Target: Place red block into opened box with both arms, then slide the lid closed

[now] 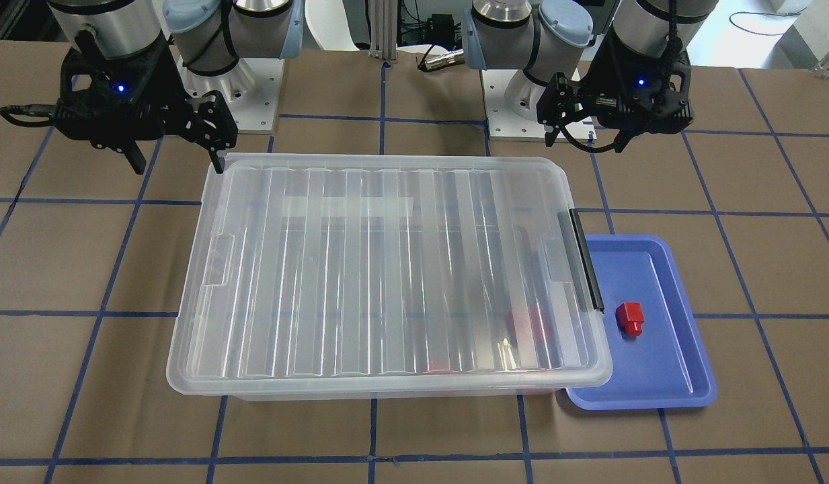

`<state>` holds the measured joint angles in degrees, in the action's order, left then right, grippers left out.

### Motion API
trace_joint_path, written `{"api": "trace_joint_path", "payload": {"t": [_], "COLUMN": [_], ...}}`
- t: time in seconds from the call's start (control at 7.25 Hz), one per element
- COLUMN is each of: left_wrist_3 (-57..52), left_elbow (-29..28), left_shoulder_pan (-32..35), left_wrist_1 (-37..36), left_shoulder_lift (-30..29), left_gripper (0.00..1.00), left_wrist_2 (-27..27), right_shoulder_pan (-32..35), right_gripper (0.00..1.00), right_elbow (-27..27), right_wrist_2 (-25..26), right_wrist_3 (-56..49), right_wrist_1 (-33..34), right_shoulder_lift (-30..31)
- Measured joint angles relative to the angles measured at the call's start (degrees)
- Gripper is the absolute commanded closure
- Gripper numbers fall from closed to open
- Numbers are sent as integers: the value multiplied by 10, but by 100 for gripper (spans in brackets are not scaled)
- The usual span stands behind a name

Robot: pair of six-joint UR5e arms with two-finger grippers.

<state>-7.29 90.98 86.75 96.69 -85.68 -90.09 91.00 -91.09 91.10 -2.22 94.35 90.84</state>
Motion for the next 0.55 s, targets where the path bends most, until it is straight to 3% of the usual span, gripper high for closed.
{"api": "trace_joint_path", "payload": {"t": [0.55], "left_wrist_3": [0], "left_elbow": [0], "left_shoulder_pan": [-6], "left_wrist_1": [0], "left_shoulder_lift": [0], "left_gripper": [0], "left_wrist_2": [0], "right_shoulder_pan": [-32], "right_gripper": [0], "right_elbow": [-114], "right_wrist_2": [0], "right_wrist_3": [-29], "right_wrist_1": [180], "right_shoulder_lift": [-54]}}
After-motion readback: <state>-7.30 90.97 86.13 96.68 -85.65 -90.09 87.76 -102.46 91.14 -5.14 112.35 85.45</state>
